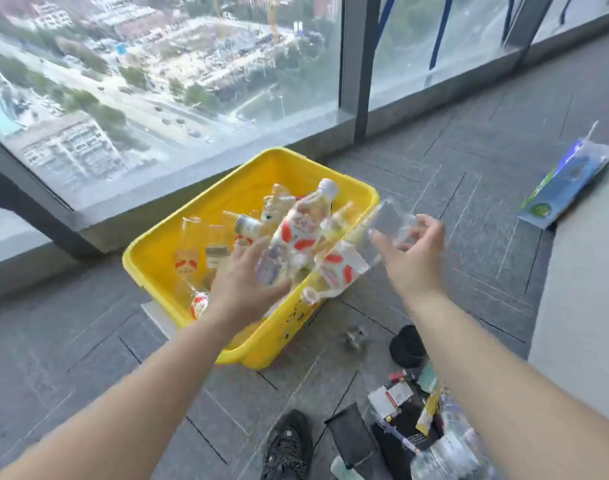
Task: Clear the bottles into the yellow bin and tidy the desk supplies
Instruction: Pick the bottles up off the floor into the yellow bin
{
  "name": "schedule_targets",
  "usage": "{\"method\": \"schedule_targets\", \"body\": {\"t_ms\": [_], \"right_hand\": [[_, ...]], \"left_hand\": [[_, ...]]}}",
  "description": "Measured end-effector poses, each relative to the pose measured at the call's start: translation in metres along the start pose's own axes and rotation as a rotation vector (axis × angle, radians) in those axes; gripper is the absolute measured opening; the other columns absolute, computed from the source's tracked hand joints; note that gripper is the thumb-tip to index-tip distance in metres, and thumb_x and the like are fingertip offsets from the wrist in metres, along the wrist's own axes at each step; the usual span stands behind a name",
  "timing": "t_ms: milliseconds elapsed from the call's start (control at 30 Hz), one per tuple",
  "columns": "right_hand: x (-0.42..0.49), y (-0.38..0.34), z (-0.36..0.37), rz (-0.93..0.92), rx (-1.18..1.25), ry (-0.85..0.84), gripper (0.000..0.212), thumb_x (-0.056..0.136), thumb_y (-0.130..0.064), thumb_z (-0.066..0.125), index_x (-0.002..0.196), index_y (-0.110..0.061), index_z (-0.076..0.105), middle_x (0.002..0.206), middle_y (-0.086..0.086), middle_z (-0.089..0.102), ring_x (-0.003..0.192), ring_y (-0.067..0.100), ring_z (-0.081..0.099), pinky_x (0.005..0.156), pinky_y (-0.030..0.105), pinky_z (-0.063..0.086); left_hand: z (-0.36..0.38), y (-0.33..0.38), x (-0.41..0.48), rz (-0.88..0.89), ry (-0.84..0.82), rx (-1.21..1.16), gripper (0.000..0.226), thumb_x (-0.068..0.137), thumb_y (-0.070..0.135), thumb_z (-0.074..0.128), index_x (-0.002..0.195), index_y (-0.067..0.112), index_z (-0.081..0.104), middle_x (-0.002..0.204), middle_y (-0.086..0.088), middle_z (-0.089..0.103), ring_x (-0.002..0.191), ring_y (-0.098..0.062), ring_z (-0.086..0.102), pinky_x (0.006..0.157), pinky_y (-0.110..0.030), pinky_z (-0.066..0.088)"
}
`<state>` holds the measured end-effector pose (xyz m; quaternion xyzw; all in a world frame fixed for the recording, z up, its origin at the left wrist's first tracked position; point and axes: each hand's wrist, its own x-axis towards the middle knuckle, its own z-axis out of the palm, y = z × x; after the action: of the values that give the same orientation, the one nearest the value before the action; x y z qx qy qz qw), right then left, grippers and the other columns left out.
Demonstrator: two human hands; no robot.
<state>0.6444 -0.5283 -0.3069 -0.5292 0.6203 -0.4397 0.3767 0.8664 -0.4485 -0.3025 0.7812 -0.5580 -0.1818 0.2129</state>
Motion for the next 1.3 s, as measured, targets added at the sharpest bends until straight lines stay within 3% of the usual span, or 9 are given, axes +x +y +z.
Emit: {"method": "schedule_targets", "body": {"t_ms": [67, 133, 233, 367, 533, 767, 900, 1167, 1300], "right_hand": [[0.022, -0.035, 0.026, 0.030, 0.021, -0.054, 0.080, 0.084, -0.038, 0.068, 0.142, -0.005, 0.024, 0.137, 0.012, 0.040, 0.114, 0.019, 0.051, 0.099, 0.033, 0.039], [0.035, -0.051, 0.046, 0.122, -0.113, -0.178, 0.084, 0.089, -0.043, 0.060, 0.147, 0.000, 0.016, 0.149, 0.017, 0.032, 0.135, 0.031, 0.036, 0.110, 0.037, 0.031], [0.023, -0.030, 0.050, 0.218, -0.217, -0.291, 0.081, 0.089, -0.046, 0.058, 0.148, -0.006, 0.019, 0.152, 0.014, 0.028, 0.137, 0.032, 0.032, 0.110, 0.044, 0.031], [-0.004, 0.034, 0.031, 0.332, -0.292, -0.336, 0.074, 0.090, -0.037, 0.059, 0.149, -0.011, 0.022, 0.152, 0.011, 0.027, 0.135, 0.032, 0.034, 0.104, 0.043, 0.034], [-0.031, 0.096, -0.004, 0.452, -0.344, -0.204, 0.079, 0.088, -0.032, 0.061, 0.149, -0.016, 0.013, 0.151, 0.012, 0.029, 0.133, 0.034, 0.037, 0.106, 0.046, 0.035], [-0.104, 0.181, -0.062, 0.705, -0.548, -0.008, 0.076, 0.082, -0.035, 0.064, 0.143, -0.008, 0.028, 0.146, 0.018, 0.037, 0.129, 0.035, 0.041, 0.105, 0.041, 0.036], [-0.125, 0.216, -0.083, 0.756, -0.560, 0.051, 0.082, 0.083, -0.035, 0.064, 0.148, -0.013, 0.019, 0.153, 0.013, 0.024, 0.138, 0.032, 0.027, 0.111, 0.039, 0.024], [-0.142, 0.270, -0.111, 0.927, -0.471, 0.156, 0.080, 0.083, -0.029, 0.064, 0.147, -0.015, 0.019, 0.152, 0.011, 0.023, 0.136, 0.033, 0.026, 0.108, 0.042, 0.029], [-0.155, 0.296, -0.118, 0.961, -0.476, 0.154, 0.086, 0.083, -0.039, 0.066, 0.149, -0.013, 0.017, 0.154, 0.010, 0.023, 0.139, 0.030, 0.025, 0.110, 0.039, 0.026]], "left_hand": [[-0.036, -0.010, 0.022, -0.045, 0.096, 0.086, 0.078, 0.081, 0.049, 0.064, 0.147, 0.030, 0.027, 0.149, -0.003, 0.038, 0.137, -0.026, 0.031, 0.112, -0.039, 0.027], [-0.059, -0.020, 0.031, -0.083, 0.117, 0.244, 0.075, 0.088, 0.050, 0.055, 0.150, 0.027, 0.017, 0.157, -0.004, 0.020, 0.144, -0.023, 0.016, 0.117, -0.034, 0.012], [-0.061, -0.033, 0.016, -0.094, 0.044, 0.313, 0.072, 0.092, 0.047, 0.049, 0.151, 0.024, 0.013, 0.159, -0.005, 0.013, 0.146, -0.019, 0.006, 0.118, -0.032, 0.004], [-0.017, -0.054, -0.016, -0.094, -0.081, 0.227, 0.069, 0.090, 0.042, 0.054, 0.149, 0.028, 0.023, 0.157, 0.001, 0.021, 0.144, -0.023, 0.015, 0.116, -0.035, 0.015], [0.039, -0.048, -0.036, -0.009, -0.179, 0.154, 0.061, 0.090, 0.041, 0.056, 0.144, 0.025, 0.035, 0.150, 0.002, 0.035, 0.139, -0.022, 0.028, 0.114, -0.039, 0.024], [0.115, -0.020, -0.060, 0.069, -0.371, 0.079, 0.050, 0.091, 0.037, 0.055, 0.139, 0.026, 0.045, 0.145, 0.007, 0.040, 0.129, -0.019, 0.040, 0.104, -0.038, 0.039], [0.157, -0.007, -0.069, 0.081, -0.505, 0.114, 0.050, 0.091, 0.038, 0.055, 0.139, 0.028, 0.044, 0.146, 0.006, 0.038, 0.134, -0.020, 0.033, 0.106, -0.039, 0.035], [0.251, 0.024, -0.090, 0.039, -0.710, 0.107, 0.061, 0.088, 0.042, 0.058, 0.142, 0.023, 0.039, 0.147, -0.001, 0.038, 0.134, -0.025, 0.034, 0.107, -0.038, 0.032], [0.311, 0.038, -0.111, 0.066, -0.846, 0.104, 0.066, 0.085, 0.045, 0.062, 0.142, 0.022, 0.038, 0.145, -0.003, 0.040, 0.132, -0.025, 0.036, 0.107, -0.038, 0.033]]}}
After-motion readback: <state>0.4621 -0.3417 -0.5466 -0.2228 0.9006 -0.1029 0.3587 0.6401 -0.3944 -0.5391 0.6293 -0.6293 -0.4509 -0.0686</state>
